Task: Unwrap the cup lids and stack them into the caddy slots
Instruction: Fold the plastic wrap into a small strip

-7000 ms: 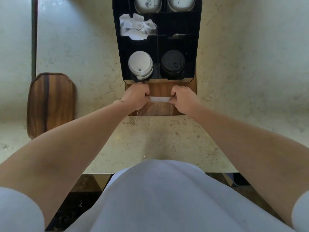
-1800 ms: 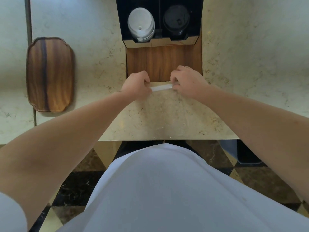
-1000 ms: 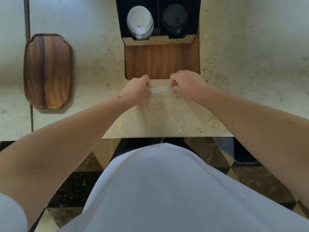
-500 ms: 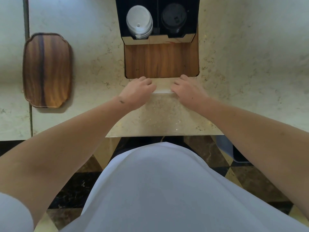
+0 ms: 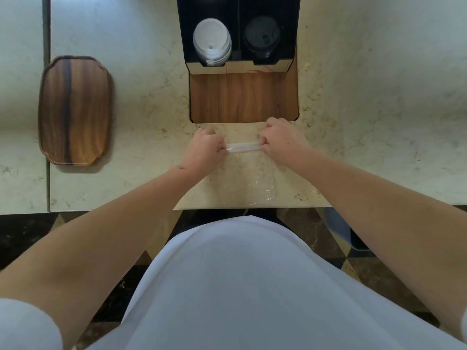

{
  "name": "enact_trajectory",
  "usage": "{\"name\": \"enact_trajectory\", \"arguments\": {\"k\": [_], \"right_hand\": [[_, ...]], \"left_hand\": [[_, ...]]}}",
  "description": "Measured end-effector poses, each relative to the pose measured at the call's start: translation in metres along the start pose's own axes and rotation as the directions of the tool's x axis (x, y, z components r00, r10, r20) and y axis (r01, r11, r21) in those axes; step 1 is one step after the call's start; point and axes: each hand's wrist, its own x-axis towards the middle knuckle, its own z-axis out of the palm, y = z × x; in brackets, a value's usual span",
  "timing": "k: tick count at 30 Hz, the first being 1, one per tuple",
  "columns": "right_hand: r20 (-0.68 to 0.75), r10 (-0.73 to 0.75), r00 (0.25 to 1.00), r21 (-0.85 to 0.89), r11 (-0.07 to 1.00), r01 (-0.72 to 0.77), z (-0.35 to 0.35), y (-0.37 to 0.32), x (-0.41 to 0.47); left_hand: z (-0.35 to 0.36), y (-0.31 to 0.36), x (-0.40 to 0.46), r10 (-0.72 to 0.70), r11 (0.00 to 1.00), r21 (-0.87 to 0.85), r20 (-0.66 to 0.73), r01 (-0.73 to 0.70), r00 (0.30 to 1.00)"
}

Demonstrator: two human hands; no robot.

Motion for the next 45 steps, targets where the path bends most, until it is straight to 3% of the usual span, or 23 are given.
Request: {"name": "enact_trajectory", "arguments": {"k": [6, 15, 23, 28, 32, 37, 40, 45], "right_hand": [[0.066, -0.004, 0.998, -0.003, 1.000, 0.004, -0.004, 0.001, 0.007], [-0.032, -0.097, 0.995, -0.160, 0.983, 0.091, 0.008, -0.002, -0.018], [-0.010, -0.108, 0.994, -0.300, 0.949, 0.100, 0.016, -0.015, -0.044], [-0.020, -0.037, 0.999, -0.170, 0.985, 0.033, 0.009, -0.014, -0.023], [0.083, 0.021, 0.996, -0.051, 0.999, -0.016, 0.003, -0.013, -0.010], [0.138, 0.007, 0.990, -0.056, 0.998, 0.001, 0.005, -0.015, -0.009], [0.095, -0.043, 0.995, -0.089, 0.995, 0.052, 0.009, -0.014, -0.015], [0.014, -0.092, 0.996, -0.151, 0.984, 0.093, 0.023, -0.011, -0.029]], "left_hand": [[-0.004, -0.002, 0.010, -0.056, 0.998, -0.014, 0.098, 0.058, 0.994], [0.006, -0.006, -0.023, 0.304, 0.937, 0.194, -0.042, -0.290, 0.952], [0.009, -0.010, -0.039, 0.269, 0.957, 0.127, -0.072, -0.259, 0.960], [0.005, -0.002, -0.029, 0.162, 0.983, 0.095, -0.041, -0.158, 0.986], [0.002, -0.001, -0.022, 0.131, 0.985, 0.109, -0.002, -0.130, 0.991], [-0.001, -0.001, -0.011, 0.103, 0.989, 0.090, 0.132, -0.115, 0.986], [-0.002, -0.002, -0.010, 0.140, 0.977, 0.133, 0.186, -0.166, 0.972], [0.005, -0.003, -0.026, 0.262, 0.933, 0.216, 0.137, -0.287, 0.955]]}}
